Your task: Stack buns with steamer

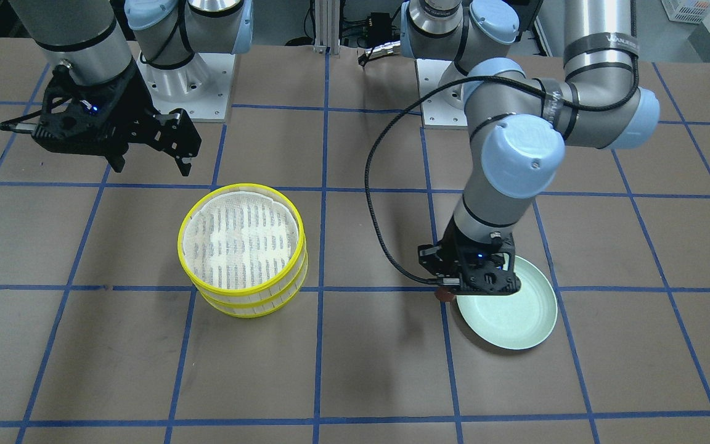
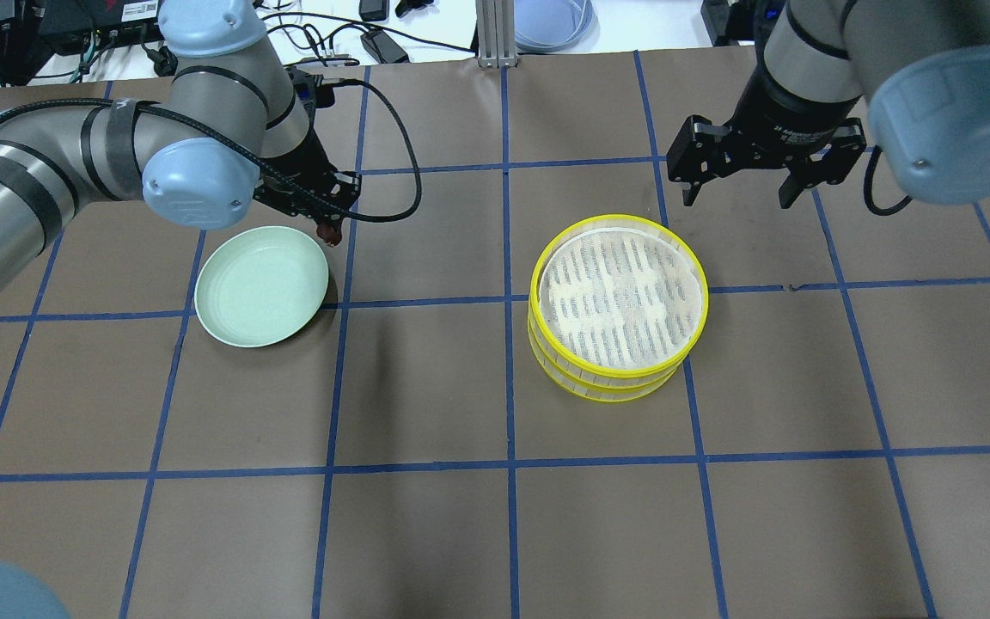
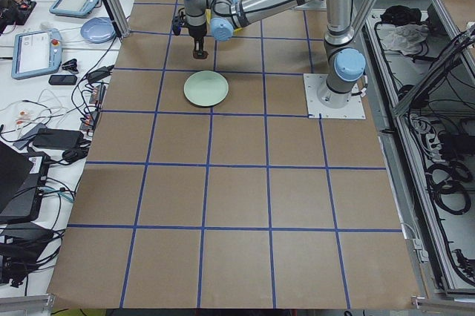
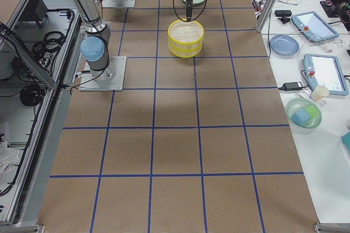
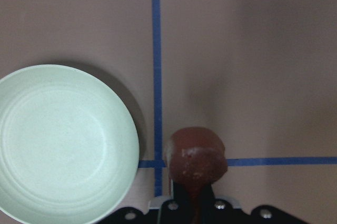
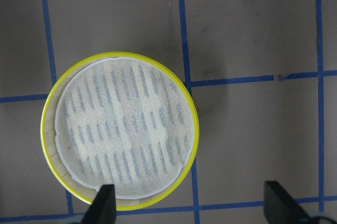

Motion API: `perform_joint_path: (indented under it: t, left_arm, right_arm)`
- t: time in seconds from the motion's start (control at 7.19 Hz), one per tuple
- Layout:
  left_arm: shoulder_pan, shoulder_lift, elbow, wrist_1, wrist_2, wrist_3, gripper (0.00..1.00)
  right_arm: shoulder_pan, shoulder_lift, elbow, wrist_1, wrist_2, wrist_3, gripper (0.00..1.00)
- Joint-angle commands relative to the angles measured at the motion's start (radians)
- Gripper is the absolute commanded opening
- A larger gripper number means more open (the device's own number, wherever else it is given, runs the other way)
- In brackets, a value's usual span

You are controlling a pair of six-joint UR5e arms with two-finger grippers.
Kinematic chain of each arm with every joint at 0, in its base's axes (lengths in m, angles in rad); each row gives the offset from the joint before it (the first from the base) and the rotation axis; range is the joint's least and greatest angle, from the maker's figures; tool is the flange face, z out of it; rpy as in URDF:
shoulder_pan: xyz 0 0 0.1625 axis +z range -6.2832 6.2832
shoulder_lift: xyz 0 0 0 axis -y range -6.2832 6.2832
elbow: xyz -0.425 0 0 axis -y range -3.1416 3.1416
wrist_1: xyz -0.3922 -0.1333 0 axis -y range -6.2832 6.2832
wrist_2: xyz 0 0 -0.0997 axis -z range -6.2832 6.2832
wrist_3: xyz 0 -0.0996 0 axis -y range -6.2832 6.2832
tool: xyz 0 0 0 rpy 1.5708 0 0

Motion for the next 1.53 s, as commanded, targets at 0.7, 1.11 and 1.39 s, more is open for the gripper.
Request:
perform_joint_path:
  t: [0.7,1.11,1.39]
  left_arm:
    - [-0.401,-0.086,0.052,0.153,-0.143,-0.685,0.0]
    - [-0.449,-0.143,0.053,0.167,-0.131,-0.713,0.55]
    - [-0.448,-0.137,0.056,0.167,-0.131,-0.709,0.91]
  right_arm:
    - [0.0,-0.007,-0.084,0.096,-0.012,-0.004,1.0]
    - [0.0,-0.011,-0.084,0.102,-0.013,-0.009,1.0]
    - [0.0,-0.008,-0.083,0.102,-0.013,-0.015,1.0]
